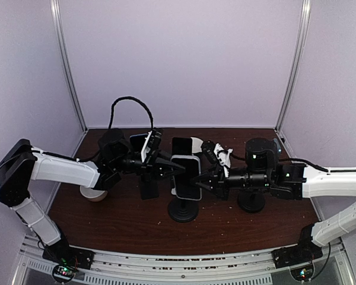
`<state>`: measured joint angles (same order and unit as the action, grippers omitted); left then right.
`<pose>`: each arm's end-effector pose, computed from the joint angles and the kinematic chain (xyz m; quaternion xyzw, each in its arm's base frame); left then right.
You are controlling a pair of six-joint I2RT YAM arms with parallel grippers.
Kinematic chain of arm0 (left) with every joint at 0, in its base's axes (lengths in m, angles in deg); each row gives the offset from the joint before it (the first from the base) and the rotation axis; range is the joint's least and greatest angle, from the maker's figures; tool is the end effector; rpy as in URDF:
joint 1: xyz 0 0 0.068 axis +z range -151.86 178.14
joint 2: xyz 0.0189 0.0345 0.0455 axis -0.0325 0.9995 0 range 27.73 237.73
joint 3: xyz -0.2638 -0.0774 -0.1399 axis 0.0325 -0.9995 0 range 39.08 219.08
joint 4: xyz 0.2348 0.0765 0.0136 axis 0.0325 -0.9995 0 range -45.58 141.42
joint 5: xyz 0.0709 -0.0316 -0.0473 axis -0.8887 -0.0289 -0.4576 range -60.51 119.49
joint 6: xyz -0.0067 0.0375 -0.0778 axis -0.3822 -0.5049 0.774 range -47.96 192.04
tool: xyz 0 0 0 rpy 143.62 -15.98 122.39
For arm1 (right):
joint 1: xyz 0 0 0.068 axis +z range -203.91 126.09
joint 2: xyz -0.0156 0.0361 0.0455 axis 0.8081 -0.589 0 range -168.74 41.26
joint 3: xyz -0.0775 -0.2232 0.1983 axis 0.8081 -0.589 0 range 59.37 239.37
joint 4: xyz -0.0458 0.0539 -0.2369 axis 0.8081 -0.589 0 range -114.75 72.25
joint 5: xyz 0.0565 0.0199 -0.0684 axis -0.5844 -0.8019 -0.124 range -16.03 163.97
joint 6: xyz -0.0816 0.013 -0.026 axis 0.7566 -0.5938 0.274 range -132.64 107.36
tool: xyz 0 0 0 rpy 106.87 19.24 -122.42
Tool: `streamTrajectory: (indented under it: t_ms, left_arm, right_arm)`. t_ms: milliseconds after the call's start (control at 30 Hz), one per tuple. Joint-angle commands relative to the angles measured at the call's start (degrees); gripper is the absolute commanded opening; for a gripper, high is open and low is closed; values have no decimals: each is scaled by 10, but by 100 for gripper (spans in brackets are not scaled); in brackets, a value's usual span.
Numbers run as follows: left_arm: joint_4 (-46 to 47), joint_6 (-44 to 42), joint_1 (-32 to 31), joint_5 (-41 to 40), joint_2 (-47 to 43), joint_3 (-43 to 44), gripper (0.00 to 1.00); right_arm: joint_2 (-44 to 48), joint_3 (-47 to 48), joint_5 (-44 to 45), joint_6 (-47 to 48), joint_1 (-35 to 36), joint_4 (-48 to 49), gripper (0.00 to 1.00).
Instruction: Place the phone on the phone stand
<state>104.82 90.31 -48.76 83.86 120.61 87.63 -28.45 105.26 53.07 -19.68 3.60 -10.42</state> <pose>0.1996 -0.3044 0.3148 0.4796 0.4733 -0.6143 0.4106 0.1327 0.2590 0.3163 -0.4341 0.6664 0.4372 0.4199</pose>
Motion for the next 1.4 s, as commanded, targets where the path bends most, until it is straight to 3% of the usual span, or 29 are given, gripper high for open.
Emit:
streamTrajectory:
  t_ms: [0,67,200,333,500,600,700,1000,1133,1267,1367]
  left_arm:
    - [-26,-33,-1,17,-30,15,1]
    - [-33,-31,-1,16,-33,23,0]
    - [-44,-10,-2,-1,-38,35,0]
    - [-64,20,-3,-43,-70,40,0]
    - [-335,-61,-22,-167,-191,62,0]
    - [-436,-91,-39,-255,-244,66,0]
    - [-468,-75,-43,-277,-246,62,0]
    - [-421,-111,-63,-271,-242,54,0]
    - [-442,-129,-61,-291,-245,66,0]
    - [-414,-108,-59,-281,-235,60,0]
    - [-392,-94,-59,-281,-225,57,0]
  right_arm:
    - [10,30,9,6,-7,2,0]
    - [16,33,18,9,-7,-6,1]
    - [38,29,41,10,-7,-18,26]
    - [58,30,60,10,-7,-49,43]
    - [87,25,121,-1,-7,-86,58]
    - [79,12,158,-23,-5,-79,59]
    - [57,7,173,-42,7,-49,59]
    - [14,-4,273,-88,82,-16,60]
    - [-4,-9,323,-106,104,-26,52]
    - [-30,0,353,-117,122,-32,53]
    - [-43,8,374,-116,135,-34,48]
